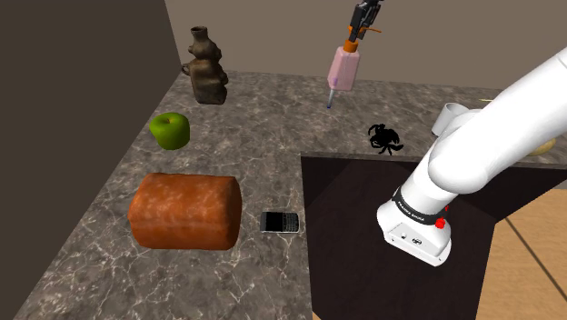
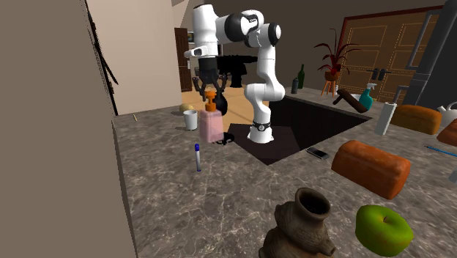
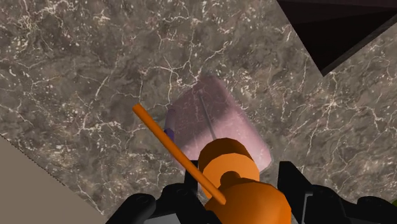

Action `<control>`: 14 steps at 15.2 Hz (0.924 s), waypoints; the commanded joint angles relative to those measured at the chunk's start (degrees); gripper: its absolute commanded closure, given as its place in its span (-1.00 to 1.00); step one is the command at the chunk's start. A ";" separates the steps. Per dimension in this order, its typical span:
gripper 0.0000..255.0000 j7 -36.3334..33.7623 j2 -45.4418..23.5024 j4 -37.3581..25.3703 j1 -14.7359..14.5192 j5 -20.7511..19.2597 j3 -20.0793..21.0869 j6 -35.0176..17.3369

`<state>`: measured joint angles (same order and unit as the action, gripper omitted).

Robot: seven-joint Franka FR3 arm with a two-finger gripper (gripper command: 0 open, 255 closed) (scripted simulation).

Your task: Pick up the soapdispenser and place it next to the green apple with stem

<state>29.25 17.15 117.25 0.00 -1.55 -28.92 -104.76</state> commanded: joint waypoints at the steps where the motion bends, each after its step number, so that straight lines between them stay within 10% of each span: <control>1: 1.00 -0.12 -0.02 -1.57 -0.06 0.04 0.11 1.57; 14: 1.00 -0.42 -1.51 -12.96 -0.57 0.81 0.36 11.58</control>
<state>28.83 15.68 105.15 -0.56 -0.76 -28.57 -94.01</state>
